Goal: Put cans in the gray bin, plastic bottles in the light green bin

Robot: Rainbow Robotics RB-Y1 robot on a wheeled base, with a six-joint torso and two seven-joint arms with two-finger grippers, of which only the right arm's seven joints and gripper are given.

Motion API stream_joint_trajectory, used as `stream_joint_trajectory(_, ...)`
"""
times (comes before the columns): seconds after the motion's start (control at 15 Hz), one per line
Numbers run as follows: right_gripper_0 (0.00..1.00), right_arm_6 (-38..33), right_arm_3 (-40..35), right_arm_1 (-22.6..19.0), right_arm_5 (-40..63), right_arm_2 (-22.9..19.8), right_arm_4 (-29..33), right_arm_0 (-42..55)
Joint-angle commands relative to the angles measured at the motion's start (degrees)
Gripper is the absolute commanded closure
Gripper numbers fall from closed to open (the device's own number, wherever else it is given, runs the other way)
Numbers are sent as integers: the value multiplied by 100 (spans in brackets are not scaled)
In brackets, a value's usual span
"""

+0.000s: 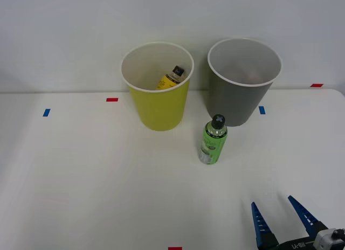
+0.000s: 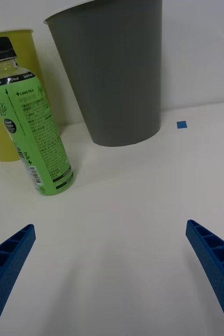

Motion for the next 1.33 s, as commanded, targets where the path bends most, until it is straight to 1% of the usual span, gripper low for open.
stream_joint_trajectory(0.07,0,0,0,0,0,0,0,0)
stream_joint_trajectory(1.33,0,0,0,0,0,0,0,0)
